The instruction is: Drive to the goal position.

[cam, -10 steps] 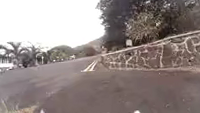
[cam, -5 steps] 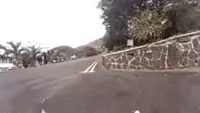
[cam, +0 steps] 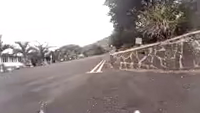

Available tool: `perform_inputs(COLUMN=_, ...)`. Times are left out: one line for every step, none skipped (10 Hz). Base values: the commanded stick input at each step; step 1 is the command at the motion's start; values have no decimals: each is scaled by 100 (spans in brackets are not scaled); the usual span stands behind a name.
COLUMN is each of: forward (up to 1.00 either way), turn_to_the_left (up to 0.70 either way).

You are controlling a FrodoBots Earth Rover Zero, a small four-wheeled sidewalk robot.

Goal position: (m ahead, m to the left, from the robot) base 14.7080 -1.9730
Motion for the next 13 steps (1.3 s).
perform_inputs(forward=50, turn_to_the_left=0)
perform_inputs(forward=50, turn_to_the_left=0)
perform_inputs(forward=50, turn_to_the_left=0)
perform_inputs(forward=50, turn_to_the_left=0)
perform_inputs(forward=50, turn_to_the_left=0)
perform_inputs(forward=50, turn_to_the_left=0)
perform_inputs(forward=50, turn_to_the_left=0)
perform_inputs(forward=50, turn_to_the_left=0)
perform_inputs(forward=50, turn_to_the_left=0)
perform_inputs(forward=50, turn_to_the_left=0)
perform_inputs(forward=50, turn_to_the_left=0)
perform_inputs(forward=50, turn_to_the_left=0)
perform_inputs(forward=50, turn_to_the_left=0)
